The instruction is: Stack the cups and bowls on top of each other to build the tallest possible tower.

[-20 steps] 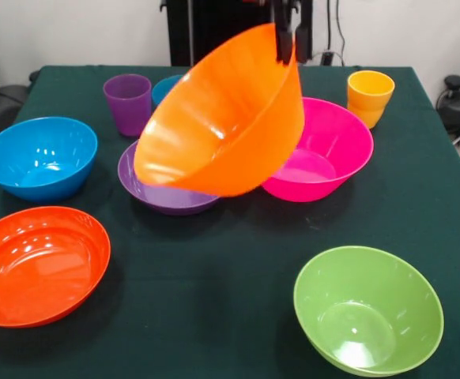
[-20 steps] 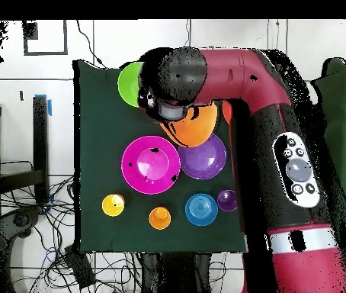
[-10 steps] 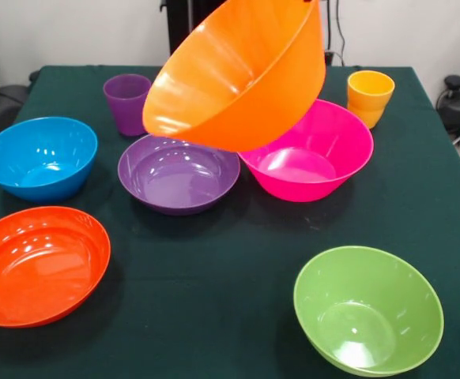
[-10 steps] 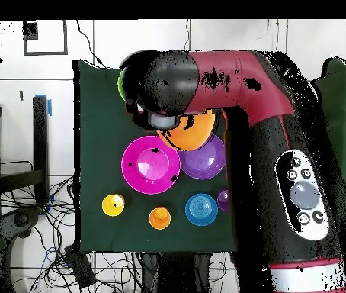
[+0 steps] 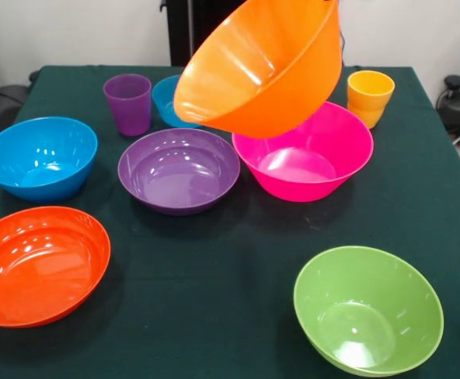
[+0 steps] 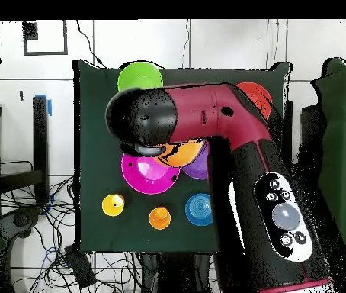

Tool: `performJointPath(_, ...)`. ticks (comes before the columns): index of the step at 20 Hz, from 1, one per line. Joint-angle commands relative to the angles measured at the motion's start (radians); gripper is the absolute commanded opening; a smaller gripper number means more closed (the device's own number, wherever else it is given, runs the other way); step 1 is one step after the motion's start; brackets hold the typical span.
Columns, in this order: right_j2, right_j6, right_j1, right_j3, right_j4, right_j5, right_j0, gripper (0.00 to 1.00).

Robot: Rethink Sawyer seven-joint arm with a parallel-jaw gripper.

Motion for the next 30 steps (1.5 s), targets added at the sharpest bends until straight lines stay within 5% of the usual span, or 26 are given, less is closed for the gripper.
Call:
performJointPath(1, -0.036, 0.027, -0.019, 0.174, -0.025, -0.085, 0.019, 0.0)
performJointPath(30, -0.058, 0.039, -0.07, 0.408, -0.036, -0.337, 0.009, 0.0)
